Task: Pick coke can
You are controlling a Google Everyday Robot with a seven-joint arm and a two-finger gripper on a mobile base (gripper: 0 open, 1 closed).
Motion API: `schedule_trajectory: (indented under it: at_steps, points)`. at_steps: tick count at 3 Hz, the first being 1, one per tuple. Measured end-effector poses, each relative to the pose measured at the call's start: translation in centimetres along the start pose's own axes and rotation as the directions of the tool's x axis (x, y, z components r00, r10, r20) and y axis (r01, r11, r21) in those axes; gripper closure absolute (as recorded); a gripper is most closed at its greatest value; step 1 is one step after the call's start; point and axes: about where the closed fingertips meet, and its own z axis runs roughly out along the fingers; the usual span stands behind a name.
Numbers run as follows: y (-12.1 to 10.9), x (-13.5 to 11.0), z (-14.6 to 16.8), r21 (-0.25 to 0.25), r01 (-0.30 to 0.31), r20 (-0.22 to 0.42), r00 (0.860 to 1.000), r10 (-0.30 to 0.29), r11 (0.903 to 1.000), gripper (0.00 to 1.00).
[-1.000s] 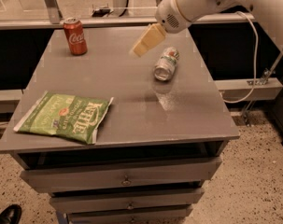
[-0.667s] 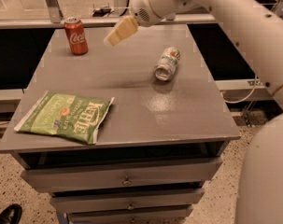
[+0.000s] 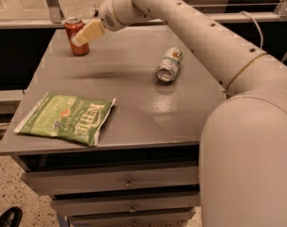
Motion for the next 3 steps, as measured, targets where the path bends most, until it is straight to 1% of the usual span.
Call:
schedule_trajectory:
  at_steps: [1, 2, 3]
  points:
    - [0.4, 0.0, 5.3, 0.002, -0.021, 0.046, 0.999, 0.021, 0.9998, 0.0]
    - [0.4, -0.1, 7.8, -0.007, -0.037, 0.074, 0.997, 0.038, 0.9993, 0.0]
    - [0.7, -0.6, 10.3, -0.047, -0.061, 0.103, 0.993, 0.066, 0.997, 0.23]
